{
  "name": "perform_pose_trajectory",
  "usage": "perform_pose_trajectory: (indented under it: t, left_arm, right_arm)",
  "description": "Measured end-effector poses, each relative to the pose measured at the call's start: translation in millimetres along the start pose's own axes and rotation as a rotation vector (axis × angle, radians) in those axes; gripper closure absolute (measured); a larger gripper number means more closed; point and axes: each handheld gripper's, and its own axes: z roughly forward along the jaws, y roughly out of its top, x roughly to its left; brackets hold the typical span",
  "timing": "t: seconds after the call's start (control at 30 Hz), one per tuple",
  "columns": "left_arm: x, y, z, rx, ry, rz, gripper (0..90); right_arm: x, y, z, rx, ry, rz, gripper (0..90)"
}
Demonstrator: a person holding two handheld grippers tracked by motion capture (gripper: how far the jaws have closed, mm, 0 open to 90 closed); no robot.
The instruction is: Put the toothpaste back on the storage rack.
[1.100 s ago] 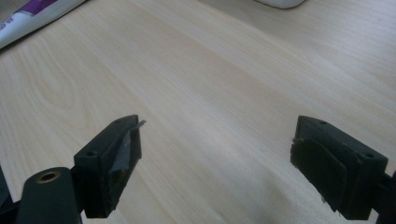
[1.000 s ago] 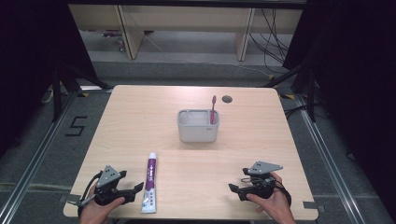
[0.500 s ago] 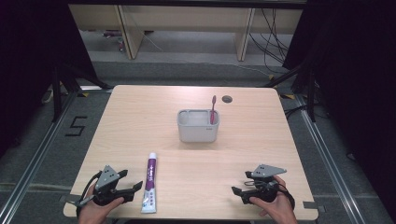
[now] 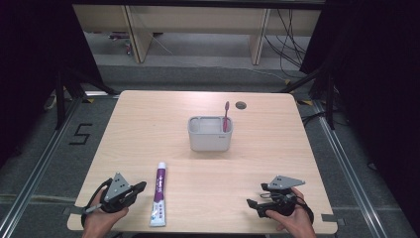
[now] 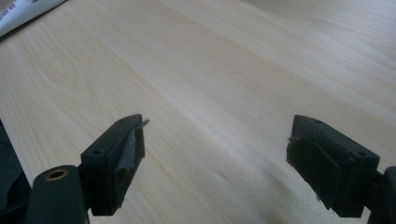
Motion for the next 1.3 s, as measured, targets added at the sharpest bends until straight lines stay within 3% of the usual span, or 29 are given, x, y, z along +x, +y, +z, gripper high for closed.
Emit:
perform_pose_trajectory:
  t: [0.13,0.17,0.37,0.4,0.47,0.5,0.53,0.57,0.7,0.87,0.9,0.93,1.0,1.13,1.17,1.2,1.23,1.27,1.3]
  left_arm:
    - [0.2,6.5,4.4,0.012,-0.018,0.031,89.9]
    - [-1.5,7.9,7.2,-0.011,-0.028,0.014,89.9]
    - [-1.4,20.4,18.5,0.015,-0.060,0.045,89.9]
    - [-2.5,22.9,21.0,0.009,-0.065,0.036,89.9]
    - [-3.3,28.8,25.3,0.008,-0.074,0.042,89.9]
    - [-2.4,32.2,27.1,0.019,-0.080,0.063,89.9]
    - [-1.3,34.0,28.3,0.030,-0.079,0.080,89.9]
    - [-3.6,35.6,31.9,0.010,-0.092,0.054,89.9]
    - [-2.8,42.1,40.0,0.030,-0.100,0.086,89.9]
    - [0.7,47.9,49.1,0.041,-0.106,0.093,90.0]
    - [-0.1,48.4,51.6,0.031,-0.104,0.072,90.0]
    - [1.9,49.2,51.9,0.048,-0.104,0.092,89.9]
    - [3.6,50.0,55.0,0.053,-0.106,0.087,89.9]
    - [7.4,50.7,60.7,0.063,-0.103,0.087,89.9]
    - [6.8,50.5,62.6,0.056,-0.108,0.070,89.9]
    - [8.1,50.5,62.6,0.071,-0.109,0.088,89.9]
    - [8.3,50.1,64.7,0.068,-0.112,0.091,89.9]
    - [8.1,49.7,66.0,0.070,-0.114,0.087,89.9]
    - [8.9,49.6,66.8,0.078,-0.116,0.094,90.0]
  right_arm:
    - [-1.2,-0.3,0.4,0.010,0.019,0.006,19.7]
    - [-2.0,-0.4,0.2,0.008,0.007,-0.011,19.8]
    - [-2.4,-0.7,1.3,0.012,0.024,-0.006,20.3]
    - [-2.8,-0.7,1.2,0.012,0.025,-0.010,20.3]
    - [-2.2,-1.2,0.9,0.014,0.015,-0.001,20.4]
    - [-1.1,-1.5,-0.3,0.013,-0.016,0.002,20.4]
    - [-1.3,-1.6,0.0,0.011,-0.014,-0.004,20.4]
    - [-1.4,-1.7,0.0,0.013,-0.013,0.000,20.4]
    - [-1.0,-1.8,0.1,0.014,-0.012,0.003,20.4]
    - [-0.8,-2.0,0.9,0.014,-0.010,0.000,20.4]
    - [-0.9,-2.1,1.9,0.011,-0.001,-0.006,20.5]
    - [-1.3,-2.1,2.1,0.013,0.009,-0.006,20.5]
    - [-2.0,-2.3,2.7,0.009,0.016,-0.007,20.6]
    - [-1.1,-2.0,0.8,0.017,-0.003,0.001,20.6]
    - [-1.7,-2.2,2.4,0.010,0.015,-0.005,20.6]
    - [-2.3,-1.8,2.3,0.022,0.029,-0.012,20.6]
    - [-2.0,-1.8,2.2,0.024,0.030,-0.009,20.6]
    - [3.0,-2.6,1.0,0.027,-0.004,0.044,20.7]
    - [0.6,-2.3,1.6,0.017,-0.005,0.006,20.8]
